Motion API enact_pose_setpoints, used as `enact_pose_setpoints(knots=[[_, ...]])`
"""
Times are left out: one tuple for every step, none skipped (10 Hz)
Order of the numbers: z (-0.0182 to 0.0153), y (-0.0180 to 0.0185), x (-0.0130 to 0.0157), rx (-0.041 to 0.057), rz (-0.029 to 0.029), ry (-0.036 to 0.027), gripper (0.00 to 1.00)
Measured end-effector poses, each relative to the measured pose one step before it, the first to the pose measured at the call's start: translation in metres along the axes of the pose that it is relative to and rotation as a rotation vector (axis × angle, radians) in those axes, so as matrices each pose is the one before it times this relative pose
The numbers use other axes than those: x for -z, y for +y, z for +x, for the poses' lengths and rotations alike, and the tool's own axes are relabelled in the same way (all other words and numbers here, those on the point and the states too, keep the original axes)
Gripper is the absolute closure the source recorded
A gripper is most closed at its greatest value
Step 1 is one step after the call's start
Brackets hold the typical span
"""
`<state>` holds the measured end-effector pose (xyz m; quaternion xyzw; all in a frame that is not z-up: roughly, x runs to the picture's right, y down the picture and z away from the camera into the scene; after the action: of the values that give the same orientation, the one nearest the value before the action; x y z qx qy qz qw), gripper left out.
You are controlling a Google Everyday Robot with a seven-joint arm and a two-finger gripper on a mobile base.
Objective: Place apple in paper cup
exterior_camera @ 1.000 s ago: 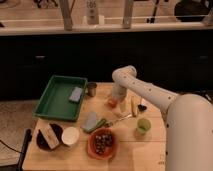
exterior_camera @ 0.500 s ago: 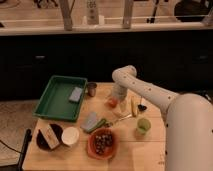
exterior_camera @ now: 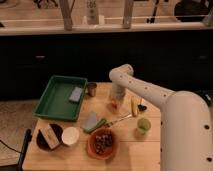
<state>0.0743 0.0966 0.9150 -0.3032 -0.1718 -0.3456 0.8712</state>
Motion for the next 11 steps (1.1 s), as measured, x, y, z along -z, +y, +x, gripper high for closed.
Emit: enact_pose_setpoints(knots=[[0.00240,0.00005,0.00042,0.00000,0.00090,0.00245,0.92],[0.00246,0.00051,0.00109,0.00200,0.00277,-0.00002,0.99],[0.00042,-0.00004,0.00155,0.00121,0.00515,-0.00479,1.00],[0.00034,-0.00031,0.00665,0.00319,0.01615,-0.01112,1.00],[0.00021,0.00002,0.00710,0.00332,0.01703,-0.00649,1.00],[0.00039,-0.00062,0.00555,0.00289,0.01575,-0.00243,1.00],[-0.00162,-0.00266,0.00992,0.01023,0.02662,-0.00214,1.00],[-0.00199,-0.00343,0.00962,0.00928,0.01752,0.00020,1.00],[-0.00186,-0.00280,0.00905,0.00710,0.01510,0.00112,1.00],[-0.00151,-0.00147,0.00625,0.00576,0.01290,0.00224,1.00],[-0.00100,-0.00128,0.00354,0.00445,0.00780,0.00038,1.00]])
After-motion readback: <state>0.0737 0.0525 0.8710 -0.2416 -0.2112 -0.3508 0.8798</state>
